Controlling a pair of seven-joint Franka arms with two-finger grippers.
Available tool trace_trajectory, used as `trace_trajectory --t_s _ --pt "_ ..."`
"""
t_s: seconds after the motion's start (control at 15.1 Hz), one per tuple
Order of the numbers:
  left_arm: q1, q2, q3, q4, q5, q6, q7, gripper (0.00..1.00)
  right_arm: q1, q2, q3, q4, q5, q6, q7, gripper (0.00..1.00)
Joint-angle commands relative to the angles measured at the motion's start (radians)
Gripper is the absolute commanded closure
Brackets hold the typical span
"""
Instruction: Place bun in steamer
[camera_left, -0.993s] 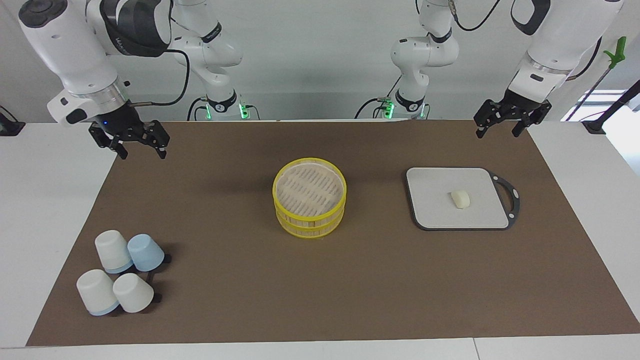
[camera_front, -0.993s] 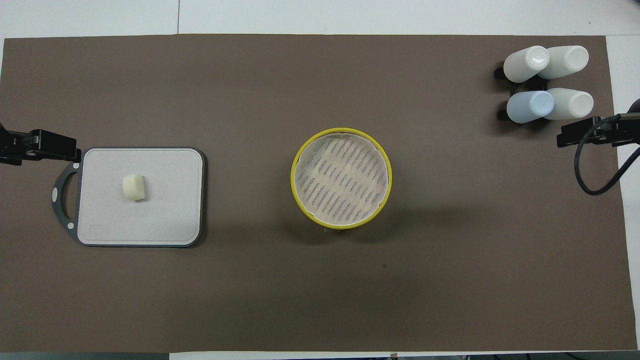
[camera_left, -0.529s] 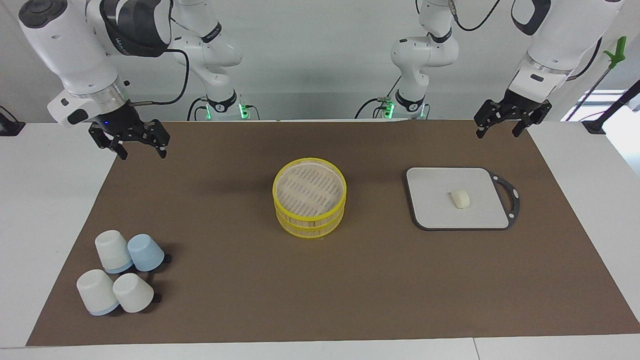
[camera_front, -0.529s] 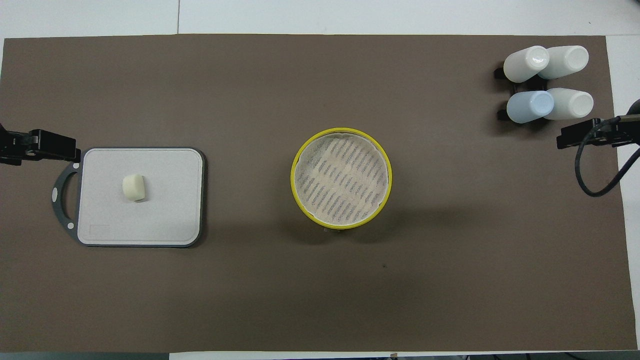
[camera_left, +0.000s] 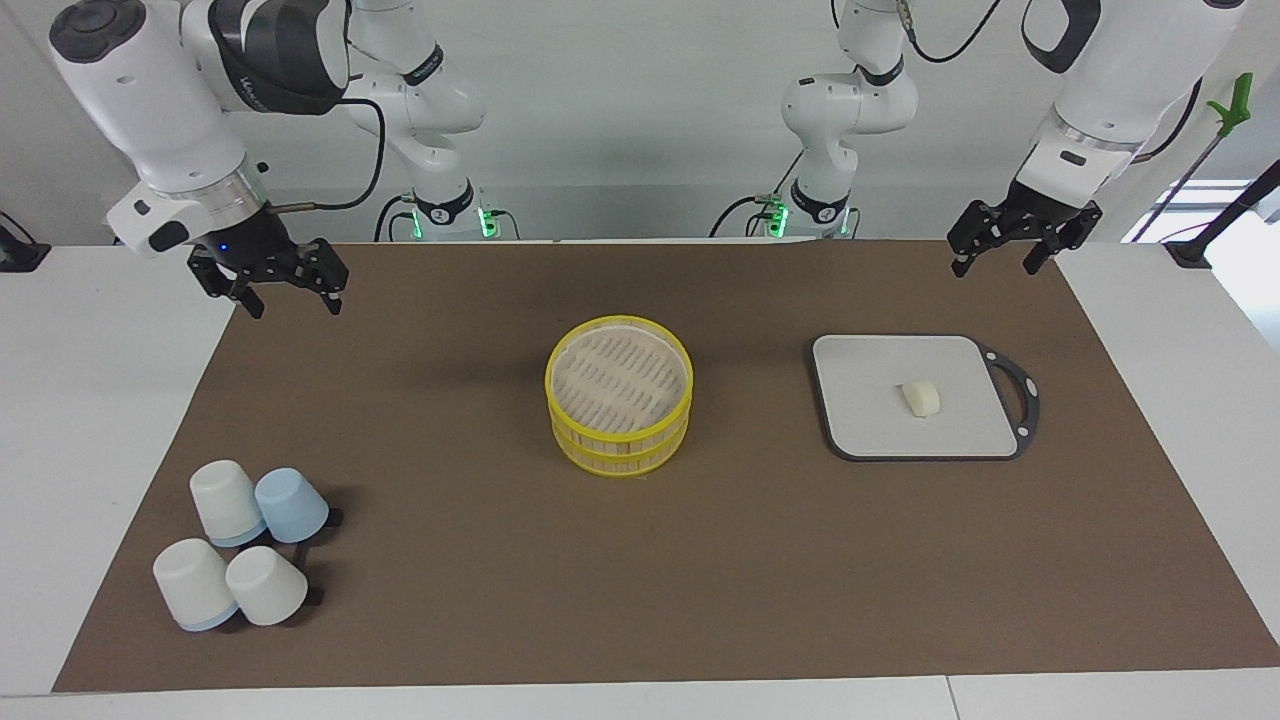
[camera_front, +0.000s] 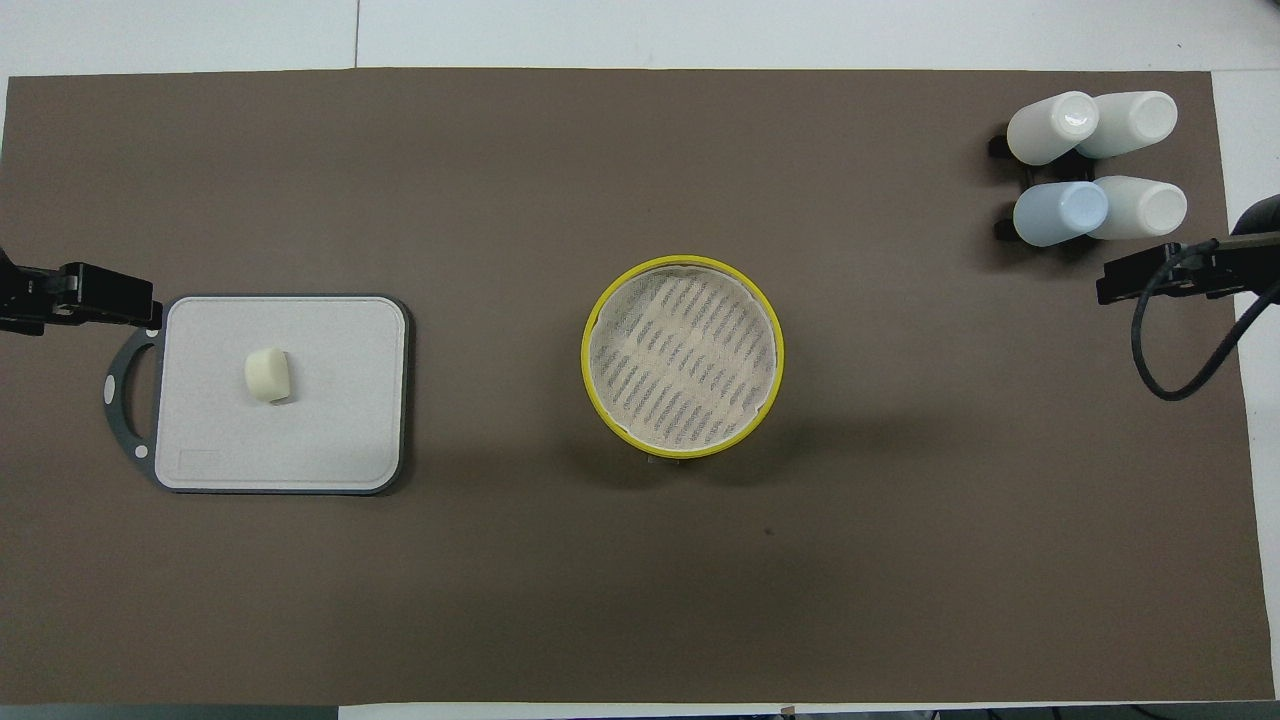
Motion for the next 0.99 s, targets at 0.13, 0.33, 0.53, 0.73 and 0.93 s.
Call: trace_trajectory --t_s 0.13,0.33,0.53,0.73,0.93 --pt "0.019 -0.061 0.002 -0.094 -0.012 0.022 0.014 0.0 0.158 0.07 0.011 0.066 -0.001 0.024 0.187 0.0" --pt "0.018 -0.078 0.002 -0.195 -0.012 0.138 0.013 0.0 0.284 0.18 0.011 0.173 -0.003 0.024 0.354 0.0" --pt "0.025 -0.081 0.002 -0.316 -0.012 0.262 0.015 0.0 0.39 0.26 0.011 0.23 -0.006 0.065 0.497 0.0" --pt "0.033 -0.073 0.002 -0.419 -0.004 0.371 0.015 0.0 0.491 0.323 0.008 0.252 -0.012 0.1 0.613 0.0" --pt "0.038 -0.061 0.002 -0.491 -0.004 0.42 0.015 0.0 0.564 0.384 0.002 0.264 -0.021 0.137 0.712 0.0"
